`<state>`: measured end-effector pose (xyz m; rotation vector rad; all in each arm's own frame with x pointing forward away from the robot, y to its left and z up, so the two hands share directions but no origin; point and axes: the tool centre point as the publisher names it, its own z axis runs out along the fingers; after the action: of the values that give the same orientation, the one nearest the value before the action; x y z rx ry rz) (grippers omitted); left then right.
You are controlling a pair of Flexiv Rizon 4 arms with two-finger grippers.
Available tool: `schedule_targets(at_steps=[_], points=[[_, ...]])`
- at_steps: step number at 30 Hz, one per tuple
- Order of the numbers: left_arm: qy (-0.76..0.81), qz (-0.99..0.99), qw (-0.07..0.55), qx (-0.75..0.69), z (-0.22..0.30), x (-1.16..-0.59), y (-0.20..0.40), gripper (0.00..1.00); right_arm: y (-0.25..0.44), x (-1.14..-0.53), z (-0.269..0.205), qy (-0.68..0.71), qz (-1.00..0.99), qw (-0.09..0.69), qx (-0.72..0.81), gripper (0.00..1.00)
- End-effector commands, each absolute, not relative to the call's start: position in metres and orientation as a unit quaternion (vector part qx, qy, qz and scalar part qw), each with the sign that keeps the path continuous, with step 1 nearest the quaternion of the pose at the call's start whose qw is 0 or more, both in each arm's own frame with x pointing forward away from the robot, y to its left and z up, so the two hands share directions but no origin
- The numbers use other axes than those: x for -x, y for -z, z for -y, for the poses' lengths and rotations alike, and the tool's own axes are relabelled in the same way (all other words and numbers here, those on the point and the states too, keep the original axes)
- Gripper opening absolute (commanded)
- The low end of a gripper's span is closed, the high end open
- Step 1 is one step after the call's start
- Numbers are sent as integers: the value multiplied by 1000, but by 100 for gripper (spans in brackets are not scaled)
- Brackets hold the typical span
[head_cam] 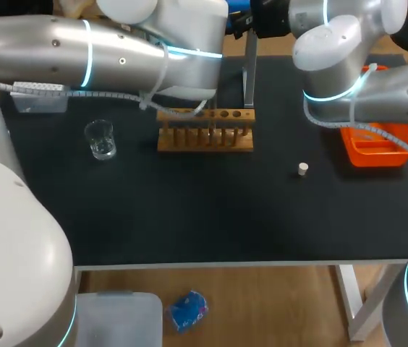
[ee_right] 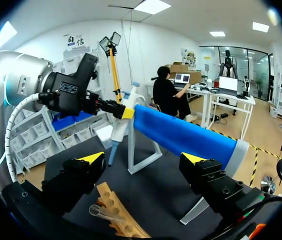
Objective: Invert the test tube, pick up the pipette, mount the tip to pipette, aspirate from beaker and dispense into the tube, eject the tip, return the pipette, and cap with the stopper.
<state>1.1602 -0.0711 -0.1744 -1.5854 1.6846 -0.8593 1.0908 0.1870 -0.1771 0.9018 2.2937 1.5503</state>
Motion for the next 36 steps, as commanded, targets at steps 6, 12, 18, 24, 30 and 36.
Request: schedule_targets(at_steps=[6,12,18,24,30,36], points=[[310,-649,326,614,72,-1173,178,0,176,-1091,-187,-528,-783,114,-308,100],[301,-651,325,617,71,-1177,183,0,176,-1091,-187,-528,-783,114,-308,100],[296,-652,321,619,70,-1180,187,0,176,-1091,-187,-528,-783,114,-308,100],[292,-654,318,621,69,-1180,189,0,176,-1091,-187,-528,-783,114,-308,100],[288,-656,316,621,69,-1179,193,0,176,-1091,-187,-528,-783,114,-308,100],[277,-659,314,625,69,-1180,199,0,176,-1091,-187,-528,-783,114,-308,100]])
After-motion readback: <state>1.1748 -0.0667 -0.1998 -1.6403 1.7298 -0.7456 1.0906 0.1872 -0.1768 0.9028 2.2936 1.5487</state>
